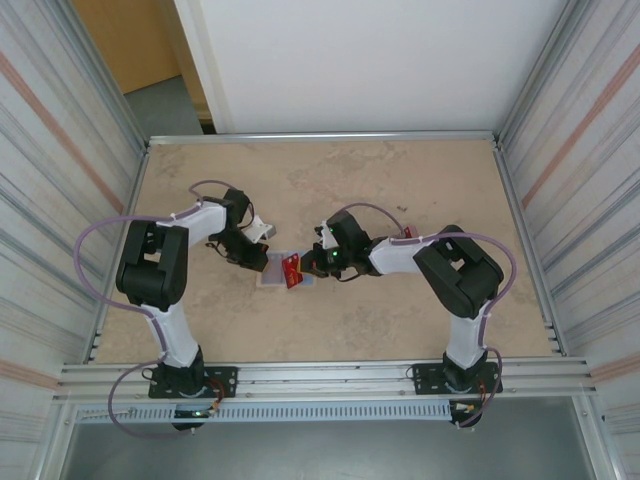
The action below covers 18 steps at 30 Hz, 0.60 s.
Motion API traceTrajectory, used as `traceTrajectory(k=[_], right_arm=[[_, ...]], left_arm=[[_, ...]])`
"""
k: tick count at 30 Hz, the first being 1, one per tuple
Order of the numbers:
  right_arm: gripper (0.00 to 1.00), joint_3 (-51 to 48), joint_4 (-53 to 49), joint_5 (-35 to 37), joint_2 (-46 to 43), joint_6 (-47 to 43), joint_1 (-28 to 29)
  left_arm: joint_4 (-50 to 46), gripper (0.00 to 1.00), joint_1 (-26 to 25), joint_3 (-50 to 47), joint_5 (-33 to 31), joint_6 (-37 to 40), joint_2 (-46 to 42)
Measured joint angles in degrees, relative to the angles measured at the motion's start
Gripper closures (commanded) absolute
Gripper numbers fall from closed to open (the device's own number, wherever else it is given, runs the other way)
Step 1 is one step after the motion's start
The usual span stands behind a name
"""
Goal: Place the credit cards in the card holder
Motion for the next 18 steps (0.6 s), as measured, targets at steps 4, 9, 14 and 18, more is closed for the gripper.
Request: traceTrajectory(k=[4,9,14,18], right_arm=[[1.0,0.0,0.42,-0.22,0.79,0.0,0.0],[1.0,0.02,0.85,-0.85,0.92,0.0,0.0],[1.0,0.35,1.14,-1.03,1.73,0.0,-0.09],[1.0,1.84,0.98,-0.9,2.89,-0.17,-0.17]], left_arm=[[0.02,1.0,0.0,0.0,0.02,0.0,0.0],[0.0,1.0,0.0,0.0,0.0,0.0,0.0],[0.0,1.0,0.0,0.0,-0.07,0.0,0.0],[0.02,1.0,0.0,0.0,-0.07,0.0,0.0]])
